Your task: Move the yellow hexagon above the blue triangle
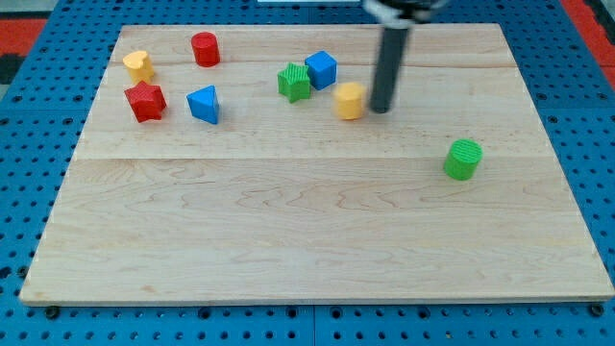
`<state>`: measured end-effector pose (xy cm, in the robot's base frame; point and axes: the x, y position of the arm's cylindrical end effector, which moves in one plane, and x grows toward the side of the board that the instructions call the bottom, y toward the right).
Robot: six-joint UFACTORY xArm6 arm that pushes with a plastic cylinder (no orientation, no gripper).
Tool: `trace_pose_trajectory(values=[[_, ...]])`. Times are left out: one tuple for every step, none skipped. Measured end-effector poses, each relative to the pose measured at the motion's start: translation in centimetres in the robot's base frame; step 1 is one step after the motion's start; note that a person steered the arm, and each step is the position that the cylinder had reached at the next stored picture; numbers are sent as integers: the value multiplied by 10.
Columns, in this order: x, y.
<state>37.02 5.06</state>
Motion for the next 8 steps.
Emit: trace_pose_trajectory(values=[[16,-35],[5,-6],[-14,-89],[8,-84],[31,-99],[-3,-131],[-31,-124],[-42,-105]])
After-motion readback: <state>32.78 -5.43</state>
